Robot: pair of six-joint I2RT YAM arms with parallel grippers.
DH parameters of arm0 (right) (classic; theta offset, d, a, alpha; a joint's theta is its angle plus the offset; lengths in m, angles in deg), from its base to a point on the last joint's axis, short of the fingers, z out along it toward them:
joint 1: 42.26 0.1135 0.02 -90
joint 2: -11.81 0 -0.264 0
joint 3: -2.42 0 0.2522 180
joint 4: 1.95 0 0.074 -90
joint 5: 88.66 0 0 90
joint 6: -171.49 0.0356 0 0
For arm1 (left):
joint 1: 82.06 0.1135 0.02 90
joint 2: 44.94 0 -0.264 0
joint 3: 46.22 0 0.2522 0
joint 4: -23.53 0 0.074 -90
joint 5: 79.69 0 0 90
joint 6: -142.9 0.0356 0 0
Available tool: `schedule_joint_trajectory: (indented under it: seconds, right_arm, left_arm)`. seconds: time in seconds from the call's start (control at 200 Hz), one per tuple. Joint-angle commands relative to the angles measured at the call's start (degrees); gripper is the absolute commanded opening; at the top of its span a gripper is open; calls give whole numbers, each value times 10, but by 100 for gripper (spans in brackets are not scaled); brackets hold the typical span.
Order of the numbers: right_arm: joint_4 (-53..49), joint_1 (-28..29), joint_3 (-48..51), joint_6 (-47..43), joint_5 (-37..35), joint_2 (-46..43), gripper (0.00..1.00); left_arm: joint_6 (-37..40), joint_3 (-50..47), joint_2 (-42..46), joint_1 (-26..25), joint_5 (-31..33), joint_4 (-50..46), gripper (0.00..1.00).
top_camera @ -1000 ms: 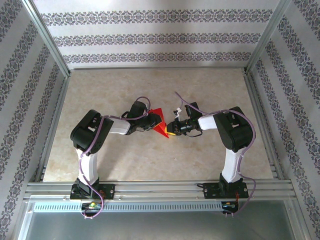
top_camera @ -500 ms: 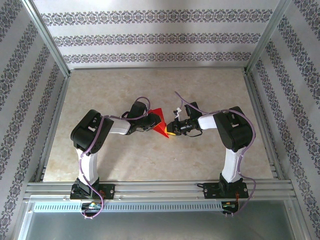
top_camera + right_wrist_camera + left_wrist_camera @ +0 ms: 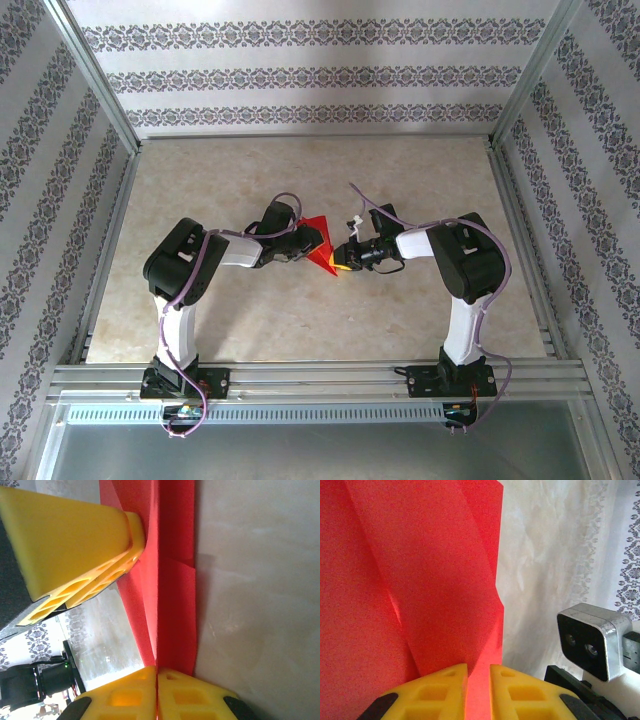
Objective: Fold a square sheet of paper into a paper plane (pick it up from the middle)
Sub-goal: Fourth fold the wing at the center of the table.
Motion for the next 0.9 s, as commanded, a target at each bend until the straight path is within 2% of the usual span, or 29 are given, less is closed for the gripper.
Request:
schedule_joint_trajectory:
  seconds: [0.0,0.69,0.899]
  right_arm:
    - [-56,-8,12,-9,-90,35,10]
    - [-61,-8,11,-8,-97,34,12]
    - [-66,-8,11,-14,-106,40,9]
  left_arm:
    - [7,11,-15,7,1,-27,20]
    - [48,49,-34,7,3,-152,29]
    - [61,71,-24,5,-12,-165,30]
